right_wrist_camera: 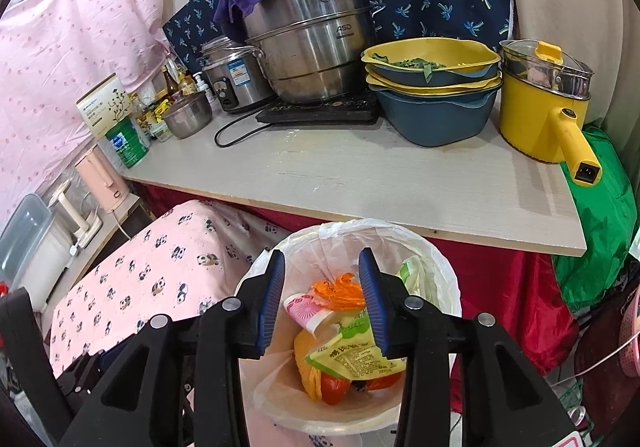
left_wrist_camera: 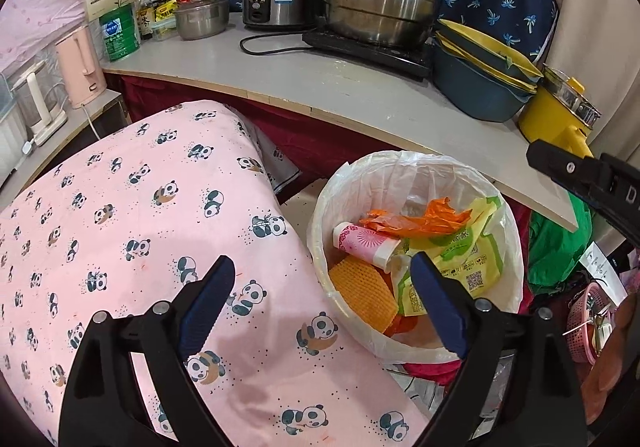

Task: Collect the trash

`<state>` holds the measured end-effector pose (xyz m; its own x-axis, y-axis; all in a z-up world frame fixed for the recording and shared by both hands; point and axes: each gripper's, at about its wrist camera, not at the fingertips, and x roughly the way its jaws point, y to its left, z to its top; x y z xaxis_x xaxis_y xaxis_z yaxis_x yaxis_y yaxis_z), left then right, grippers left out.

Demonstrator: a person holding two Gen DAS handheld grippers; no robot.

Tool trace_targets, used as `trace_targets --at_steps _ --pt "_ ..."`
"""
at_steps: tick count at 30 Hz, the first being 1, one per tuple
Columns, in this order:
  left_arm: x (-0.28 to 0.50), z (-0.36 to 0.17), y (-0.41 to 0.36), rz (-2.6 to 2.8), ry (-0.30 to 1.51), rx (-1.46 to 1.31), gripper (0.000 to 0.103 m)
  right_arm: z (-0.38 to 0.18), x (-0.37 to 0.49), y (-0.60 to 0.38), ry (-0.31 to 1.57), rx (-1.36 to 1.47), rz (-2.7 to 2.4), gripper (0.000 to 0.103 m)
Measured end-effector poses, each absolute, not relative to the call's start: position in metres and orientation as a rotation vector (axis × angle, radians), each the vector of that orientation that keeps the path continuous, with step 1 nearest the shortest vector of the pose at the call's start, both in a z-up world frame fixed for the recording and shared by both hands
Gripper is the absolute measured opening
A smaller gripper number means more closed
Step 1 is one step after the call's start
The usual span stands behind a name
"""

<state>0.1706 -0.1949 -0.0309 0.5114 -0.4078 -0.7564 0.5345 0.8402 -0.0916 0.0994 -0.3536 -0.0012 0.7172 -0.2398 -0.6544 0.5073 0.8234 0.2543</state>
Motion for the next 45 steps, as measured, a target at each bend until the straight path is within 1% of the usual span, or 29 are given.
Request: trace_targets --at_steps 5,8,13,21,28,35,45 --pt "0.162 -0.027 -0.19 -0.555 0.856 0.167 0.087 -0.001 0.089 -0.341 0.662 0.425 -0.41 0.043" --pt "0.156 -0.025 -0.186 -0.547 0.848 0.173 0.088 -0.002 0.081 -0.334 0.672 0.415 -0.399 0.047" --pt "0.146 -0.023 -0.178 -0.524 0.838 0.187 0.088 -0.004 0.068 -0.323 0.694 0.39 -0.387 0.048" --pt "0.132 -0.02 -0.161 -0.491 0.831 0.191 0.09 -0.008 0.046 -0.308 0.725 0.341 -0.395 0.057" --pt "0.122 -0.023 -0.146 -0.46 0.831 0.202 0.09 -0.018 0.031 -0.297 0.769 0.314 -0.393 0.059" --pt "0.114 -0.025 -0.133 -0.429 0.834 0.2 0.09 -0.027 0.019 -0.284 0.809 0.293 -0.382 0.064" --pt "0.097 -0.028 -0.127 -0.42 0.837 0.211 0.09 -0.039 0.005 -0.271 0.853 0.287 -0.368 0.065"
